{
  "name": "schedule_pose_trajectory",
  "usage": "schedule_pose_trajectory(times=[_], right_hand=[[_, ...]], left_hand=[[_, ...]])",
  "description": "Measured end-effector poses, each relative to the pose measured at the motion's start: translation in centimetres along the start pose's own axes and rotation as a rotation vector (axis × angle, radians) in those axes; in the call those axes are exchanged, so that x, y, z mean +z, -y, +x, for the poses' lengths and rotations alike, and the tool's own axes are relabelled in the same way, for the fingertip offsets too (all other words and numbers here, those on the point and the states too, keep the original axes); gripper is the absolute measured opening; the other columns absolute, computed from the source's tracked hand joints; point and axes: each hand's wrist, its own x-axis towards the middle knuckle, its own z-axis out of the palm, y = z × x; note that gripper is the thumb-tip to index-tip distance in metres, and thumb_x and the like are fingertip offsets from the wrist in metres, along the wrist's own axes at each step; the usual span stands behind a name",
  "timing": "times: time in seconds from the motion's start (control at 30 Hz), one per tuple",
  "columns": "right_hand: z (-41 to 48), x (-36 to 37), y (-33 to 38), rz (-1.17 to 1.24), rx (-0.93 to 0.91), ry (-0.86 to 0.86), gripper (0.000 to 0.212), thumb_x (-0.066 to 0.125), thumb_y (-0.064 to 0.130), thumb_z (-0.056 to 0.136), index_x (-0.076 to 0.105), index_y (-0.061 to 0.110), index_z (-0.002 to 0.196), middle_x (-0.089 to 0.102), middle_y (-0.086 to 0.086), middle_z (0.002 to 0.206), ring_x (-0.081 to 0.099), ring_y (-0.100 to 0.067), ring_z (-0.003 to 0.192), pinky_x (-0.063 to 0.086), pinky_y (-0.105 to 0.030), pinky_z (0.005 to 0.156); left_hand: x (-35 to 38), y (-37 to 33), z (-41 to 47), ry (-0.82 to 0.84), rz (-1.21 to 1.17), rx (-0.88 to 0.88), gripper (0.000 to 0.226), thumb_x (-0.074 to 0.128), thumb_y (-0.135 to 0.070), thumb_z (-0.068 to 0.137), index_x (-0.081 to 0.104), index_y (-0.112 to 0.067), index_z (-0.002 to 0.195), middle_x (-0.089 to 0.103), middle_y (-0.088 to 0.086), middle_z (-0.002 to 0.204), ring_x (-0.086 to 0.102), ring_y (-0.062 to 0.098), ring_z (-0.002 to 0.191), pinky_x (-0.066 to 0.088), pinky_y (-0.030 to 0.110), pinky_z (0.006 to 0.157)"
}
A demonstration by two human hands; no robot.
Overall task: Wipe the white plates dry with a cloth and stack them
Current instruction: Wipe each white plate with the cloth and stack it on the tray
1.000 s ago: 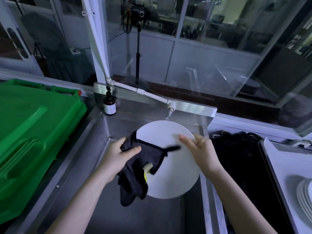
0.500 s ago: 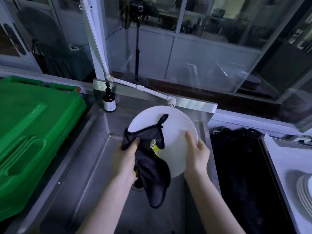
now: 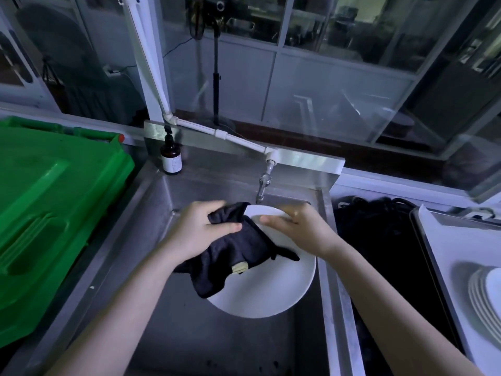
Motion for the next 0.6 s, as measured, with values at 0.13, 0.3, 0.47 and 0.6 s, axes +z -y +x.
schedule_pose_trajectory(times=[0.13, 0.3, 0.47, 0.6], right_hand=[[-1.0, 0.1, -0.8, 0.393, 0.21, -0.289, 0.042, 0.074, 0.036, 0.088, 0.062, 0.005, 0.062, 0.052, -0.015, 0.058, 0.048, -0.013, 0.06, 0.038, -0.028, 0.058], [-1.8, 4.4, -0.5, 0.864, 0.596, -0.727, 0.028, 0.071, 0.038, 0.089, 0.076, 0.026, 0.065, 0.072, 0.006, 0.064, 0.066, -0.013, 0.063, 0.054, -0.029, 0.059], [-2.4, 1.2, -1.0, 0.65, 0.334, -0.421, 0.016, 0.072, 0.034, 0.09, 0.077, 0.019, 0.093, 0.077, -0.001, 0.095, 0.071, -0.023, 0.09, 0.054, -0.039, 0.08], [-0.2, -2.6, 0.2, 0.321, 0.055, -0.115, 0.009, 0.074, 0.027, 0.088, 0.074, 0.019, 0.086, 0.074, 0.012, 0.083, 0.066, -0.001, 0.079, 0.048, -0.019, 0.078]], left_hand=[[1.3, 1.1, -0.9, -0.27, -0.356, -0.201, 0.012, 0.078, -0.022, 0.08, 0.074, -0.028, 0.089, 0.076, -0.003, 0.085, 0.071, 0.012, 0.081, 0.052, 0.025, 0.068], [5.5, 1.4, -1.7, -0.62, -0.867, -0.587, 0.017, 0.07, -0.01, 0.089, 0.069, -0.004, 0.105, 0.075, 0.011, 0.089, 0.073, 0.019, 0.067, 0.053, 0.024, 0.052], [2.1, 1.5, -1.4, -0.489, -0.68, -0.461, 0.012, 0.071, -0.007, 0.087, 0.072, -0.009, 0.098, 0.076, 0.013, 0.096, 0.073, 0.024, 0.082, 0.057, 0.031, 0.068], [-0.4, -0.3, -0.4, -0.155, -0.222, -0.176, 0.012, 0.08, -0.008, 0.079, 0.071, -0.016, 0.079, 0.074, 0.001, 0.076, 0.065, 0.014, 0.073, 0.049, 0.028, 0.069]])
